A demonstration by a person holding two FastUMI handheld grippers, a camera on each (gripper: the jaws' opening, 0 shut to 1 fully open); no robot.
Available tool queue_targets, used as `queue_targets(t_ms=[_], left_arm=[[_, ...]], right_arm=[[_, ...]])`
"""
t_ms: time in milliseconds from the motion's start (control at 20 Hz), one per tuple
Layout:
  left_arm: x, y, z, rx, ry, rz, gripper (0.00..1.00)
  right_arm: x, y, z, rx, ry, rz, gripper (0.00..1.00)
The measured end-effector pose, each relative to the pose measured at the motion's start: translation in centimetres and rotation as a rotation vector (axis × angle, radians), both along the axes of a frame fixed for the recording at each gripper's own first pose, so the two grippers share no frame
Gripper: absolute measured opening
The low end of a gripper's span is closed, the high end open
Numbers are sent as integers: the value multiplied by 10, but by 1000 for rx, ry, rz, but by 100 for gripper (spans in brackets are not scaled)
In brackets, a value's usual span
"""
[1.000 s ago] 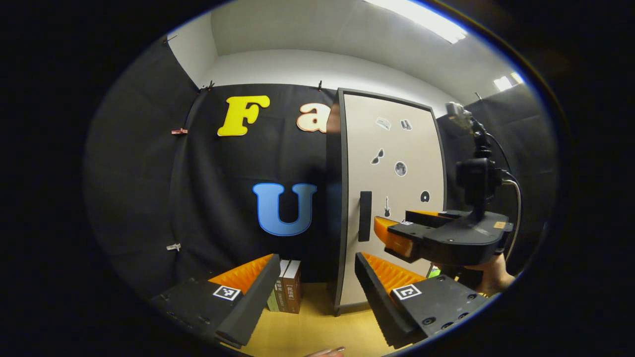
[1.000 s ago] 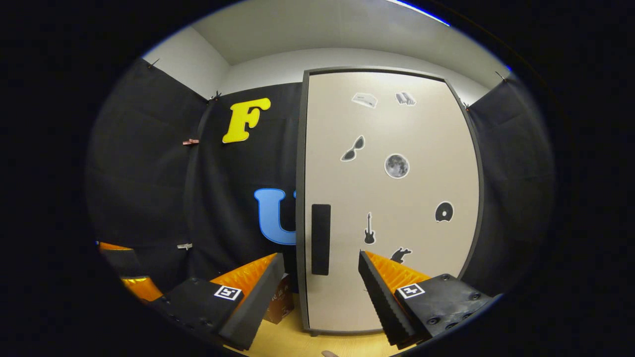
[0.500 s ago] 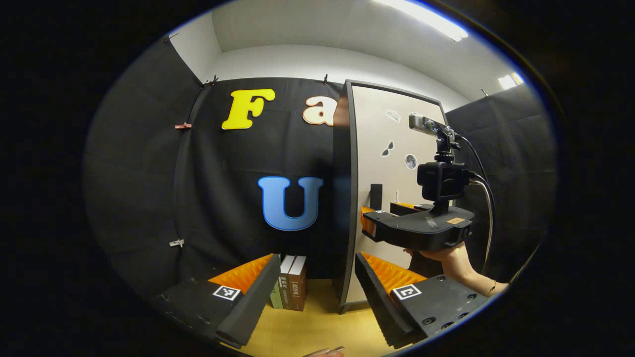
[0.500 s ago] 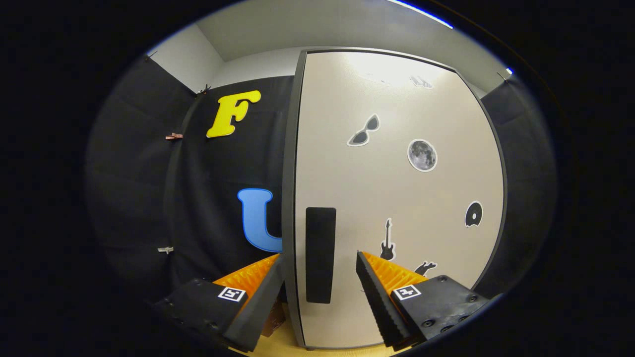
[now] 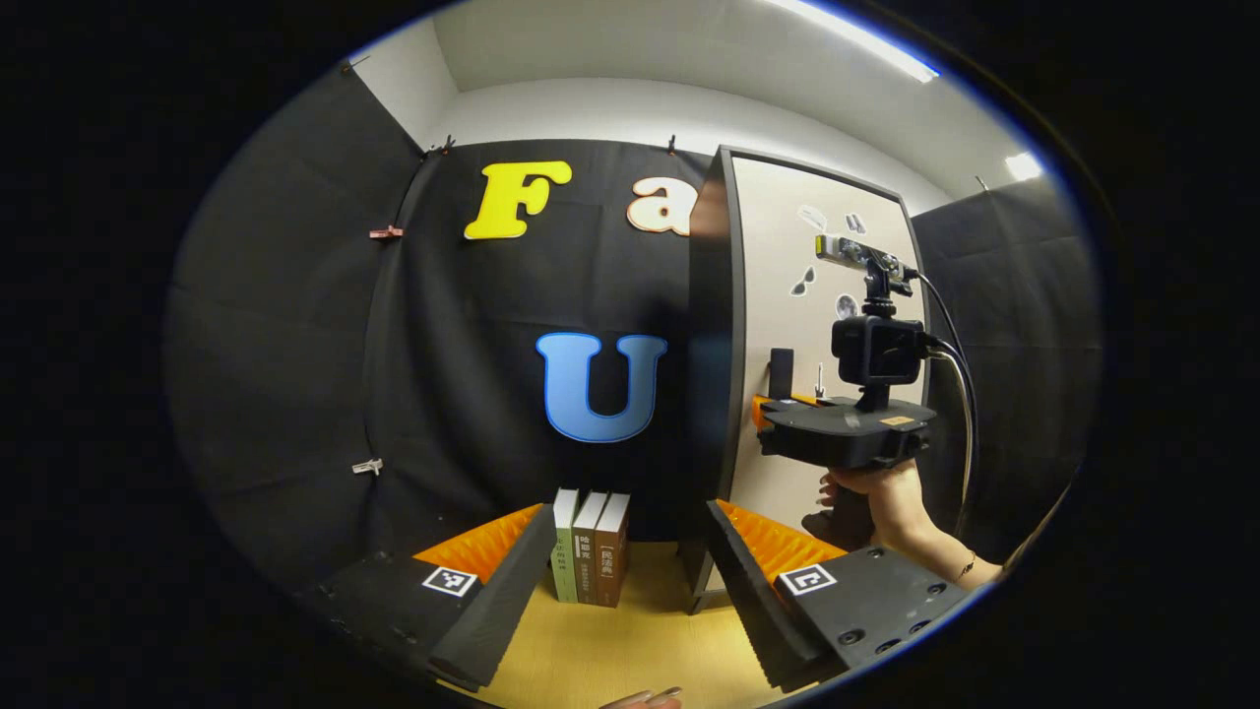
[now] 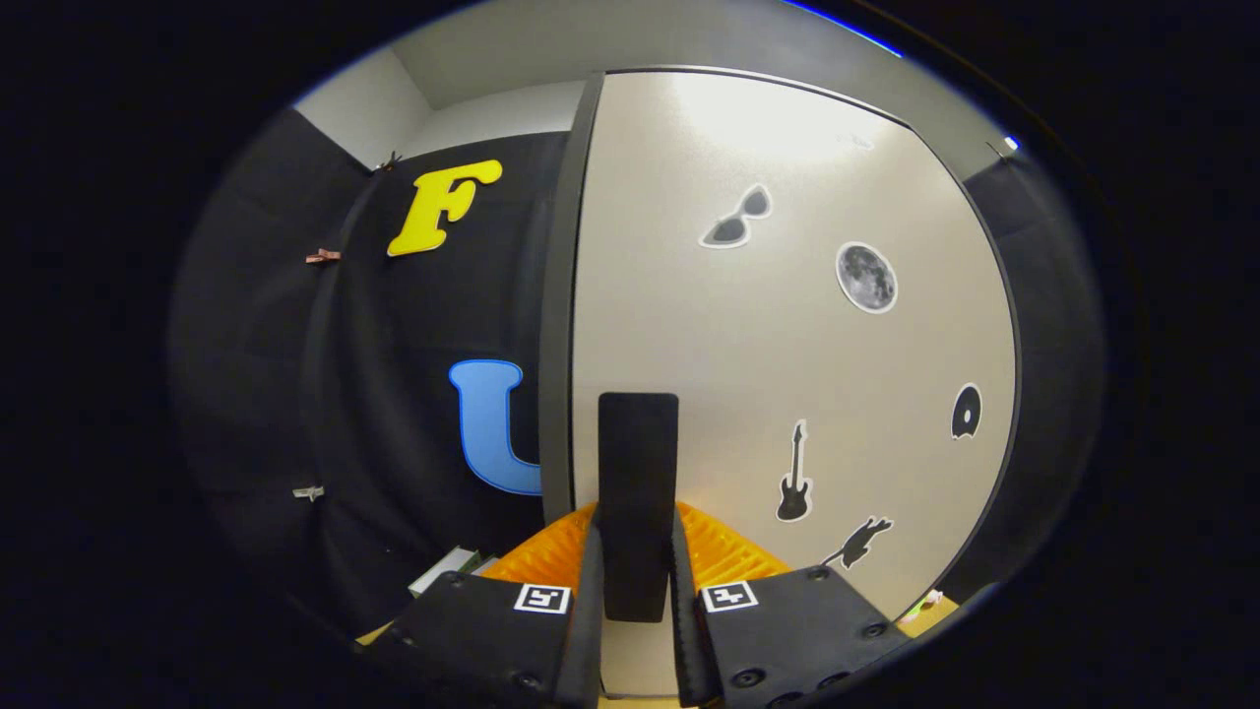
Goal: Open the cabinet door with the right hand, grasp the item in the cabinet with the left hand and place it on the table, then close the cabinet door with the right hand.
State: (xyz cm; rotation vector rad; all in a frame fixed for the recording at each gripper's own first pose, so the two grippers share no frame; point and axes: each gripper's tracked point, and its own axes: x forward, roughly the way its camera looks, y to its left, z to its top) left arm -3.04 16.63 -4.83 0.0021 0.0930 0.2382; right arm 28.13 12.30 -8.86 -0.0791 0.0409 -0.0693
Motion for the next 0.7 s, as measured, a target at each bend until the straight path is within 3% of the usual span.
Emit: queue_targets(t_ms=[50,100,150,450,550,600,700], left_arm=[[-1,1,0,-8,-2,4,95],[-3,2,1,-16,-5,6,96],[-3,3,0,-24,-7,5,95],[-4,4,4,4,-13,-18,95],[-18,-11,-1,9,-15,-39,95],[-21,-15,0,10,-17,-47,95],[-24,-21,3,12,-22,-62,95]], right_arm=[[-5,0,2,5,0,2,28],[-4,1,-1,26,12,5,28],[-6,1,0,31,22,13,18],[-31,3,6,49,25,51,18],[-49,2,11,47,26,65,18],[-63,0,11,37,21,72,13],[-83,-4,13,37,22,91,18]])
